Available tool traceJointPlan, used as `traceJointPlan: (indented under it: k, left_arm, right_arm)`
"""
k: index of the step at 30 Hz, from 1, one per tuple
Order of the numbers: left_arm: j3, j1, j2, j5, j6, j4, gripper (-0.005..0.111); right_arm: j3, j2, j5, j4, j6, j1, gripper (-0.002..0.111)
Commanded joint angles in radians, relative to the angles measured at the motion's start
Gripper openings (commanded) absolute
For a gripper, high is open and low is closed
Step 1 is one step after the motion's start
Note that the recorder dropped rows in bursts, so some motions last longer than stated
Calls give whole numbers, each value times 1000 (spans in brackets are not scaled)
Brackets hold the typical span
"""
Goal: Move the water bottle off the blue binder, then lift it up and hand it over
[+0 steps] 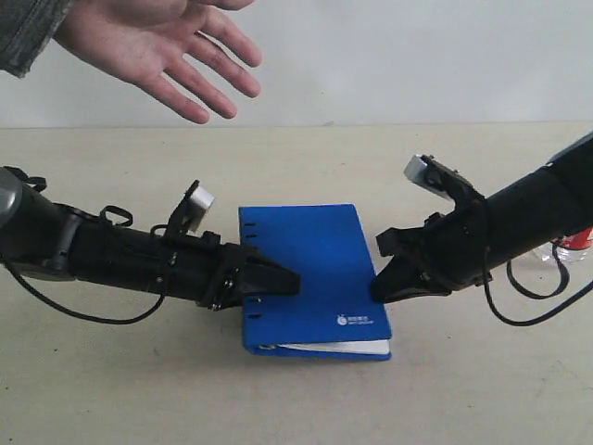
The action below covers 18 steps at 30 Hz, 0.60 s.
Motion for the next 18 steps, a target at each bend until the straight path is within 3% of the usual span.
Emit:
traceJointPlan:
  k: [1, 4, 9, 12, 15, 18]
  left_arm:
    - [-37, -14, 1, 84, -51, -18, 56]
    - [-48, -14, 1, 150, -55, -18, 56]
    - [-48, -23, 1, 150, -51, -18, 55]
    - [-48, -42, 1, 150, -51, -18, 39]
    - [-48, -58, 1, 150, -51, -18, 5]
    - [-48, -58, 1, 150, -31, -18, 5]
  right_arm:
    - [-2, 1, 49, 14, -8, 49, 0]
    - [-2, 1, 41, 14, -8, 58, 0]
    - [-2, 1, 13, 20, -14, 58, 0]
    - [-2, 1, 19, 21, -17, 58, 0]
    - [-2, 1, 39, 21, -17, 58, 0]
    - [-2, -11, 70, 18, -19, 56, 1]
